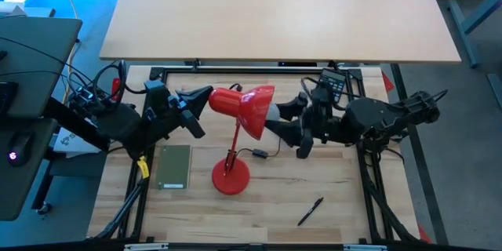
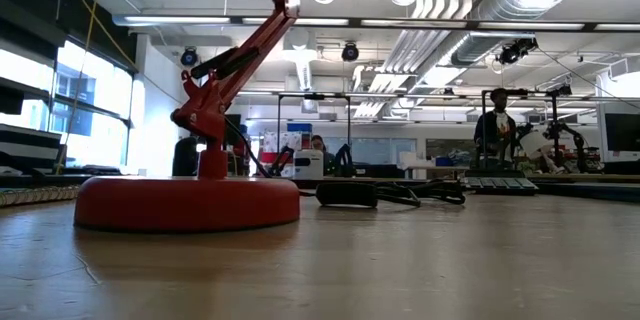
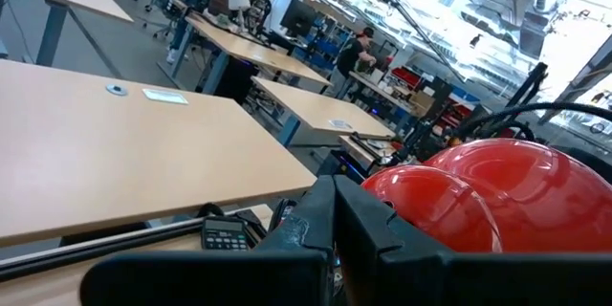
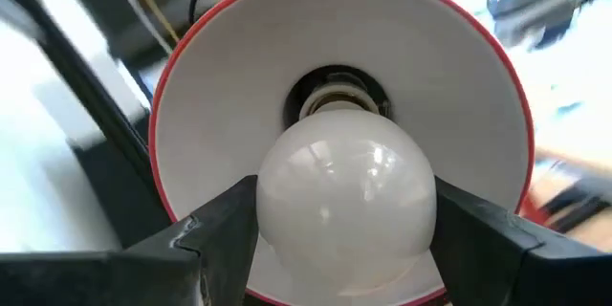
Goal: Screw lightbulb
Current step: Insert the white lightbulb into the red lamp
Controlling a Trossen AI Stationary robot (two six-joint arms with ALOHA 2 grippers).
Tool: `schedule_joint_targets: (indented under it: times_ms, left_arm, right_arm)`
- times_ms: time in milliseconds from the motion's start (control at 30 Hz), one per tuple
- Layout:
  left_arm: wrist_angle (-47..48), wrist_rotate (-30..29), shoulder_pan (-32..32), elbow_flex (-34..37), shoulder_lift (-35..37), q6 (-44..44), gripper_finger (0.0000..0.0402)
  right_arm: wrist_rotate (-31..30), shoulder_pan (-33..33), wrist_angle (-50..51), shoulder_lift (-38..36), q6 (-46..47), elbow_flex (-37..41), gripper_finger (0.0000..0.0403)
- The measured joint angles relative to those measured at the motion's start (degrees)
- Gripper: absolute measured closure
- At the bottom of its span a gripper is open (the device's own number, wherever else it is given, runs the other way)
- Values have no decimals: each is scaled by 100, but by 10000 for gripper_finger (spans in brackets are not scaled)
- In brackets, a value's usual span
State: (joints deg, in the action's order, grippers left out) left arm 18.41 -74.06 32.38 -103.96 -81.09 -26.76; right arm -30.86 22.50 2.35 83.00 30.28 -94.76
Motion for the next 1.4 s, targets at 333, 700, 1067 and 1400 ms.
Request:
schedule_joint_targets:
  times_ms: [333,700,1067,1400]
  left_arm:
    - [0,-4,0,2,-1,-1,401]
    - [-11,168,-2,2,1,-9,402]
    - [-12,289,0,2,3,-7,402]
    - [7,299,0,2,3,0,402]
  right_arm:
    - [37,-37,-145,0,3446,0,148]
    - [-55,-33,-193,0,5168,0,140]
    - [-27,-28,-58,-15,4715,-2,130]
    - [-23,-31,-56,-15,3951,-2,130]
